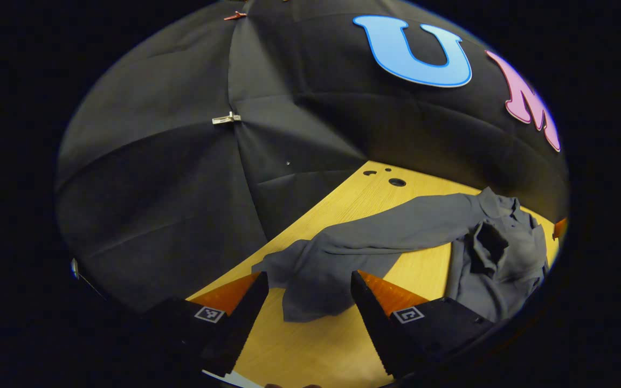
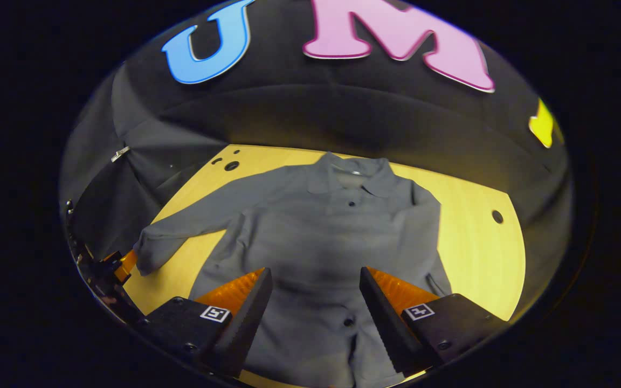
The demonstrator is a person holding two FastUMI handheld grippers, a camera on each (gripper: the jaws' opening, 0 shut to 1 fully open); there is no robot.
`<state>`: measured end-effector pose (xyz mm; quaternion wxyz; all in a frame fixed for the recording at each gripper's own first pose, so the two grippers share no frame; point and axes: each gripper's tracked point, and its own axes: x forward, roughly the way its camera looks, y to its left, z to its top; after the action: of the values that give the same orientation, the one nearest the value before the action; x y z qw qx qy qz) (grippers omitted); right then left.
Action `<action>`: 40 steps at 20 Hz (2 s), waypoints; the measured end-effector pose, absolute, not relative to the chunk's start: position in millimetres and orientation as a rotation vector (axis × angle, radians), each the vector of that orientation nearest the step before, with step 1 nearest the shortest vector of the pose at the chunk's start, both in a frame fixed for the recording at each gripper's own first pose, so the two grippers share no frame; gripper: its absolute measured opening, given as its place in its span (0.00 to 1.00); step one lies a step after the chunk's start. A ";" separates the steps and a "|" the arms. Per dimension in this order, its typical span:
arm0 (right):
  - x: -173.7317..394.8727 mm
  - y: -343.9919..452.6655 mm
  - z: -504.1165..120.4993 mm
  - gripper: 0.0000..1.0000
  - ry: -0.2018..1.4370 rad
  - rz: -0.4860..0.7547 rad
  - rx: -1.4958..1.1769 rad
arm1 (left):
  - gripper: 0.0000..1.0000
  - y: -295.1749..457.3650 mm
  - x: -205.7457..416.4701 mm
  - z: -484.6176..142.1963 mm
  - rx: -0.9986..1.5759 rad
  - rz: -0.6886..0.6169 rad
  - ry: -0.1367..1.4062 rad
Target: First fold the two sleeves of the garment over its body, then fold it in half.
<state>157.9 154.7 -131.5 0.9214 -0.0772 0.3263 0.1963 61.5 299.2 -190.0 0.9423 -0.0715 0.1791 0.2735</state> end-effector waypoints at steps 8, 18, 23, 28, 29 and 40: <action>104.2 36.7 -113.2 1.00 0.661 0.188 -0.042 | 0.98 337.9 101.3 -236.6 -0.108 0.519 0.476; 68.6 -20.1 -117.2 0.99 0.660 0.046 0.102 | 0.61 319.5 120.1 -249.4 -0.103 0.386 0.520; 46.9 -19.1 -135.7 0.99 0.670 0.056 0.087 | 0.12 307.0 127.5 -247.4 -0.024 0.376 0.572; 34.3 -23.0 -149.9 0.99 0.674 0.076 0.056 | 0.06 297.7 127.1 -231.0 -0.041 0.394 0.563; 35.2 -24.3 -152.9 0.99 0.681 0.080 0.073 | 0.06 293.4 128.7 -223.6 -0.047 0.392 0.547; 58.8 -44.7 -169.0 0.99 0.703 0.116 0.116 | 0.05 182.5 169.3 -75.4 -0.075 0.215 0.329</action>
<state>58.8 -44.7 -169.0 0.9355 0.0567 0.3441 0.0568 169.3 182.5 -75.4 0.9801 -0.0373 0.1634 0.1067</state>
